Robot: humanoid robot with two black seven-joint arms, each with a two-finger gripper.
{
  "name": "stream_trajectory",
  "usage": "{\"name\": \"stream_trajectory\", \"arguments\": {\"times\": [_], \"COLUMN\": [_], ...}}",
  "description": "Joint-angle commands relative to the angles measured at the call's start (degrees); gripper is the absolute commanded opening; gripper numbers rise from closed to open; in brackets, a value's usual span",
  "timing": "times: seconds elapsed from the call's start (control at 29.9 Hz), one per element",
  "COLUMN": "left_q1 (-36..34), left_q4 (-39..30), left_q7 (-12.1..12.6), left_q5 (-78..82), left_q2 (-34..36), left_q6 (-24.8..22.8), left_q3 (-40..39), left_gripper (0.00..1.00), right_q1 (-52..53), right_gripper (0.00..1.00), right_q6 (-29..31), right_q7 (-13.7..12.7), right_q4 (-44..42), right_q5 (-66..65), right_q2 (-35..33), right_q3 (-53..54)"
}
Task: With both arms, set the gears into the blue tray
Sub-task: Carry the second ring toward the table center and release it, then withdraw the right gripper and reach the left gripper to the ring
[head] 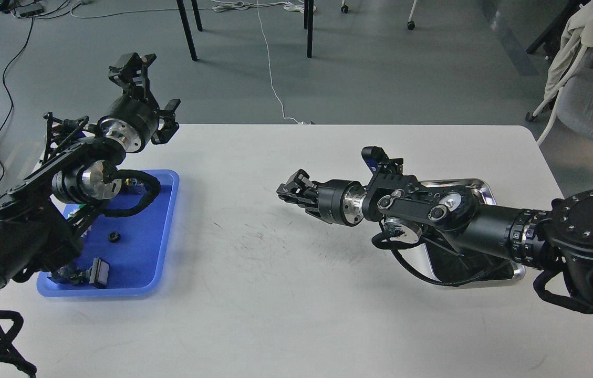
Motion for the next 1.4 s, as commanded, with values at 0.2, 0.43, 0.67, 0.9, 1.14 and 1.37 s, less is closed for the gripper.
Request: {"name": "stream_trajectory", "arguments": {"times": [0.2, 0.43, 0.67, 0.9, 1.14, 1.37], "left_q1": [0.03, 0.03, 0.03, -0.06, -0.14, -0.32], "left_q4": [0.01, 0.01, 0.01, 0.01, 0.09, -0.43], "left_q7": [-0.01, -0.01, -0.01, -0.01, 0.17, 0.69], "left_q5": [0.00, 0.00, 0.00, 0.00, 0.00, 0.78], "left_q2": [-0.02, -0.11, -0.37, -0.46, -0.02, 0.15], "left_q6": [0.00, 0.00, 0.00, 0.08, 0.00, -0.09], "left_q3": [-0.32, -0.32, -0.32, -0.06, 0.12, 0.47], "left_gripper": [0.98, 0.98, 0.98, 0.98, 0.98, 0.98], "right_q1": [-1.81, -1.81, -1.81, -0.23, 3.11, 0.23], "right_gripper": [0.03, 0.10, 0.88, 0.94, 0.94, 0.94], "right_q6": [-0.15, -0.06, -0.33, -0.33, 0.29, 0.64], "right_q7": [-1.07, -1.51, -1.51, -1.24, -1.16, -1.16], "right_q4": [1.51, 1.87, 1.78, 0.90, 0.37, 0.37], "right_q5": [-0.50, -0.50, 0.11, 0.11, 0.38, 0.55], "right_q2": [-0.03, -0.03, -0.03, -0.03, -0.03, -17.76], "right_q3": [-0.02, -0.11, -0.20, 0.76, 12.00, 30.17]}}
